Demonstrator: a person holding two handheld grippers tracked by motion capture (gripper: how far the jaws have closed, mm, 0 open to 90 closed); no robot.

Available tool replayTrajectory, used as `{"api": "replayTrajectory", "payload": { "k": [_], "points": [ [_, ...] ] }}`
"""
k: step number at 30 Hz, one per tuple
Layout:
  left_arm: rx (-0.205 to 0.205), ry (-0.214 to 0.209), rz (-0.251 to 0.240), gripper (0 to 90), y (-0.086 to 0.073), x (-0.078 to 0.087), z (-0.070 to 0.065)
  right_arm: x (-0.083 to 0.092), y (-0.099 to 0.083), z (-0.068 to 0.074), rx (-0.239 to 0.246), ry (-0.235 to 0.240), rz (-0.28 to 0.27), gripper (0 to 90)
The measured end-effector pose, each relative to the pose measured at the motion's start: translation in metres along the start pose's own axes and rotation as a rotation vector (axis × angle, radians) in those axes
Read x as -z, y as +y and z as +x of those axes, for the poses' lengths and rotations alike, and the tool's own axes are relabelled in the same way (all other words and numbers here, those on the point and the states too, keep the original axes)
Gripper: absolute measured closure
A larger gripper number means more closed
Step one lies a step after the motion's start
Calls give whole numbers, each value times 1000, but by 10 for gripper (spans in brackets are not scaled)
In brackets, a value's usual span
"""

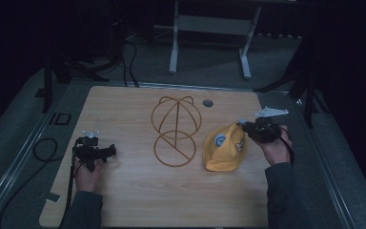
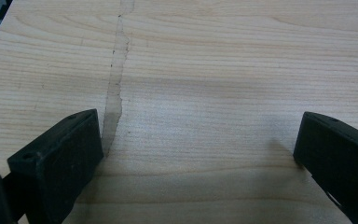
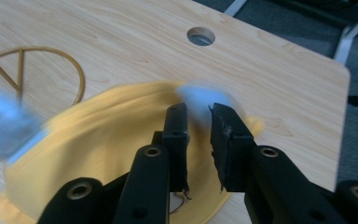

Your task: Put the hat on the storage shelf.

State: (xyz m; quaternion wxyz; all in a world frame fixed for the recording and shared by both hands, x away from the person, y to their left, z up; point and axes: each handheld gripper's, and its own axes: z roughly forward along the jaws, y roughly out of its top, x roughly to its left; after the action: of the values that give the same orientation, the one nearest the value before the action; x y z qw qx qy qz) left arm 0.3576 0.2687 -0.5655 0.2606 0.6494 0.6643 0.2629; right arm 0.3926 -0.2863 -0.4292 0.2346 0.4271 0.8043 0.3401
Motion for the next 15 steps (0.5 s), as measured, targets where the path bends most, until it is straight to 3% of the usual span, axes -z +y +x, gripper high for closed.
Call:
{"api": "replayTrajectory", "payload": {
  "k": [6,15],
  "points": [
    [0,1,0,11,0,0,0,0,4,4,-21,10,2,696],
    [0,0,3,11,0,0,0,5,15,24,-75,23,0,444]
  ]
}}
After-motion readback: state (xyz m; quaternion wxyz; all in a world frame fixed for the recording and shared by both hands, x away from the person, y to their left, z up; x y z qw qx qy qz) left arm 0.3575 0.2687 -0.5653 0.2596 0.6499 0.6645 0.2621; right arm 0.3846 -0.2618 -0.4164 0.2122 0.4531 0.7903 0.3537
